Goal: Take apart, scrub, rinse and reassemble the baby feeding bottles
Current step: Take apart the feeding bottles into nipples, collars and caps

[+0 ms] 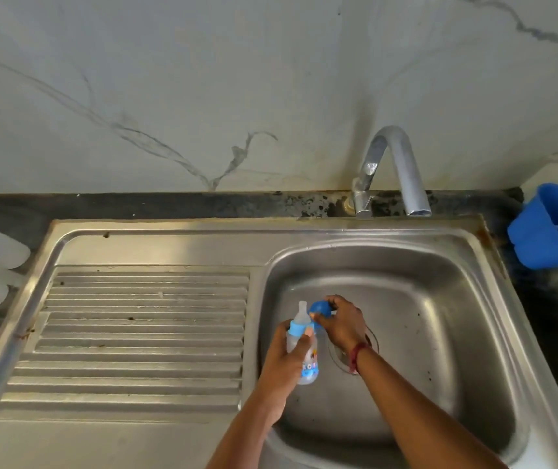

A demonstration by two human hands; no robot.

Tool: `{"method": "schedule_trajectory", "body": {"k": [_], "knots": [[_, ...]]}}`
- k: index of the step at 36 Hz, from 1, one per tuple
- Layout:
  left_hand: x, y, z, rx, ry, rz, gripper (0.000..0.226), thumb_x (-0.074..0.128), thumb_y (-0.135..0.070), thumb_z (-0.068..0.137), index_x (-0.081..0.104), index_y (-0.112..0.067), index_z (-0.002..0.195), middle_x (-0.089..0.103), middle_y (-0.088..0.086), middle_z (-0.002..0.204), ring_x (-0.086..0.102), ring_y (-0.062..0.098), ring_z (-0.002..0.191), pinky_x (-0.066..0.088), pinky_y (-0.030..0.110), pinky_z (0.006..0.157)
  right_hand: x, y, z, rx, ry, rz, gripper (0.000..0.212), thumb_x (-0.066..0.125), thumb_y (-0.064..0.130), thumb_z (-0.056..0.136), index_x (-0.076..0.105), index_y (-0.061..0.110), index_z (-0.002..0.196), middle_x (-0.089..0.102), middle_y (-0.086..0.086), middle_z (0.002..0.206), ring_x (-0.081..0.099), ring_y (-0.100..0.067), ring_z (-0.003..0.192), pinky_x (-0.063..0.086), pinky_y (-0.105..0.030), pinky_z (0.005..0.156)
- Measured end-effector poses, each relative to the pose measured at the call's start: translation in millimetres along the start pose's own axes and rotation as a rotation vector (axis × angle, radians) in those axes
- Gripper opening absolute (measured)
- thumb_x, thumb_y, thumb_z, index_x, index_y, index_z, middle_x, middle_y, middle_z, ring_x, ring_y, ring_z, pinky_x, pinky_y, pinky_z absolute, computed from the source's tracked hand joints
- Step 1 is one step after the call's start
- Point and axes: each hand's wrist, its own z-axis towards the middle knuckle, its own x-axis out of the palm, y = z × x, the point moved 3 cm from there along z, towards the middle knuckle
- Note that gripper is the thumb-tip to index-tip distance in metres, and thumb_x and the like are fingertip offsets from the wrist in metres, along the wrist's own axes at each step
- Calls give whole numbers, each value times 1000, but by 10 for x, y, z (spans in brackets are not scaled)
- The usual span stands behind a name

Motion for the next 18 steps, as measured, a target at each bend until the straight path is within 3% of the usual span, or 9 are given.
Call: {"method": "schedule_trajectory", "body": {"k": [3,7,13,18], "knots": [[-21,0,36,-14,-40,-12,30,60,-46,92,56,-30,117,70,0,107,71,16,97,56,22,73,101,9,106,-71,40,-197,43,77,31,81,63,18,120,68,0,112,64,-21,101,53,-34,90],[-33,-11,67,-48,-86,-15,21,53,-46,97,57,-33,114,69,-1,105,71,13,91,53,19,69,204,83,187,-125,56,-269,46,70,27,87,57,16,130,64,-4,124,61,-23,110,50,-34,95],[-53,56,133,-72,-131,-18,26,49,-47,99,55,-32,118,67,1,110,68,17,98,56,28,83,278,118,264,-120,20,-285,44,68,28,89,57,16,130,62,-6,124,60,-24,110,50,-32,91],[-42,32,142,-112,-101,-67,16,49,-34,101,58,-25,111,66,5,100,67,13,83,51,18,62,-18,-91,312,-34,-108,-266,40,68,20,89,58,12,127,62,-13,122,60,-30,106,45,-30,85]]}}
